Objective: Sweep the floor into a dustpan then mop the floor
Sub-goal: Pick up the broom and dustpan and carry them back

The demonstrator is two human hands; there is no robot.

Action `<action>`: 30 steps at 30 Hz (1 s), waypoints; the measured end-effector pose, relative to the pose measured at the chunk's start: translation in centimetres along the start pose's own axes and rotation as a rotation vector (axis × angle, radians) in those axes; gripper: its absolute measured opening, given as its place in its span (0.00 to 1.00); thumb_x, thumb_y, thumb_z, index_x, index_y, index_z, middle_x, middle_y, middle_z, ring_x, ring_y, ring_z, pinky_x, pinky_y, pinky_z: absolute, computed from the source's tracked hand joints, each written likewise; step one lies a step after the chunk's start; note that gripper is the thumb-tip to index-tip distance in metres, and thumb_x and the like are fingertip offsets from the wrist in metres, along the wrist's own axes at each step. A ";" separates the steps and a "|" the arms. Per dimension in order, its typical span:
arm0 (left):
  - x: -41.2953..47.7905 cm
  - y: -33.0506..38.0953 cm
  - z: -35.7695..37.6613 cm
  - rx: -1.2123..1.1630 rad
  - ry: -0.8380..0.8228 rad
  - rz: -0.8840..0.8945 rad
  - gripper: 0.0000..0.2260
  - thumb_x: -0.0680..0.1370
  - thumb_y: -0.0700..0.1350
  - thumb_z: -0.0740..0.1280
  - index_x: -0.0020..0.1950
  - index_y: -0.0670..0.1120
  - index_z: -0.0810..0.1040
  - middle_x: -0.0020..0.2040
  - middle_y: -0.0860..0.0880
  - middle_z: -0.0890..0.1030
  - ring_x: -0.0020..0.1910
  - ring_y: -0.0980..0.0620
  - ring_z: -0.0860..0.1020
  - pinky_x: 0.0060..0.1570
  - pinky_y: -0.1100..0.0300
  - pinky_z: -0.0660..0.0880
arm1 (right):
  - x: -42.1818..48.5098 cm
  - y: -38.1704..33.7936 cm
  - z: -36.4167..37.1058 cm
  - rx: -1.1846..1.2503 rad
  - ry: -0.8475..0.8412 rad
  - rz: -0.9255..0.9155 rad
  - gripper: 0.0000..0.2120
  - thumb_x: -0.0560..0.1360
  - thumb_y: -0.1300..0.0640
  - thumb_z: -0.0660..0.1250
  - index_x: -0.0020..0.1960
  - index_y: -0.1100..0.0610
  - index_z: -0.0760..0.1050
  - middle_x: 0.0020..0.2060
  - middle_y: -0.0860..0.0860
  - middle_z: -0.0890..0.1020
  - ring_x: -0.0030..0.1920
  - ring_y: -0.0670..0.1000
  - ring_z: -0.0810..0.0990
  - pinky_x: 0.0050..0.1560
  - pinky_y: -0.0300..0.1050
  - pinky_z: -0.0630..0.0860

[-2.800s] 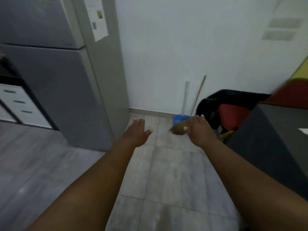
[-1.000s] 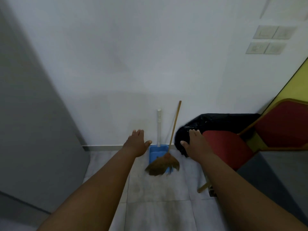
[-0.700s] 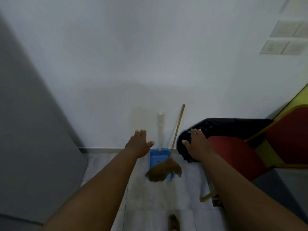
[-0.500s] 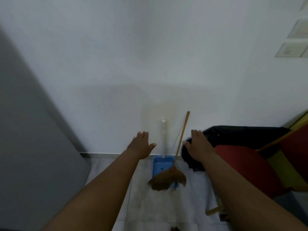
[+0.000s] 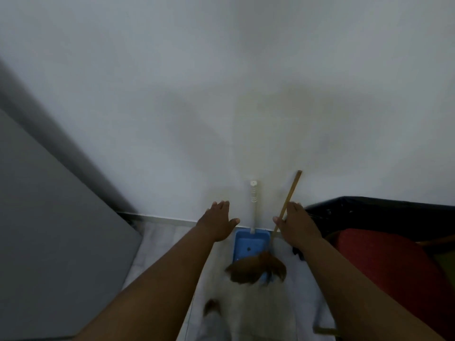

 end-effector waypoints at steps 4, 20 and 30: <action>4.7 -1.2 -0.4 -0.023 -0.035 0.013 0.34 0.83 0.59 0.57 0.81 0.44 0.49 0.81 0.44 0.53 0.80 0.45 0.51 0.76 0.47 0.56 | 2.9 0.1 1.0 -0.011 -0.022 0.061 0.34 0.82 0.43 0.57 0.79 0.61 0.50 0.78 0.58 0.54 0.78 0.56 0.52 0.76 0.52 0.56; 20.5 -2.5 3.0 -0.108 -0.285 0.041 0.34 0.82 0.59 0.58 0.81 0.43 0.50 0.79 0.41 0.58 0.77 0.43 0.61 0.73 0.51 0.60 | 10.9 1.3 4.5 0.053 -0.075 0.263 0.30 0.81 0.48 0.61 0.76 0.63 0.58 0.74 0.59 0.65 0.74 0.57 0.64 0.73 0.51 0.62; 28.9 -1.9 5.9 -0.207 -0.268 -0.075 0.35 0.81 0.59 0.62 0.81 0.43 0.55 0.78 0.41 0.63 0.76 0.44 0.63 0.74 0.52 0.62 | 21.6 6.9 4.6 0.115 -0.023 0.330 0.20 0.80 0.47 0.62 0.60 0.62 0.72 0.52 0.59 0.80 0.53 0.57 0.80 0.47 0.44 0.71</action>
Point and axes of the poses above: each hand's wrist, its own x-axis towards the middle knuckle, its own z-axis out of the palm, y = z × x, the point moved 5 cm from there along x, towards the middle knuckle
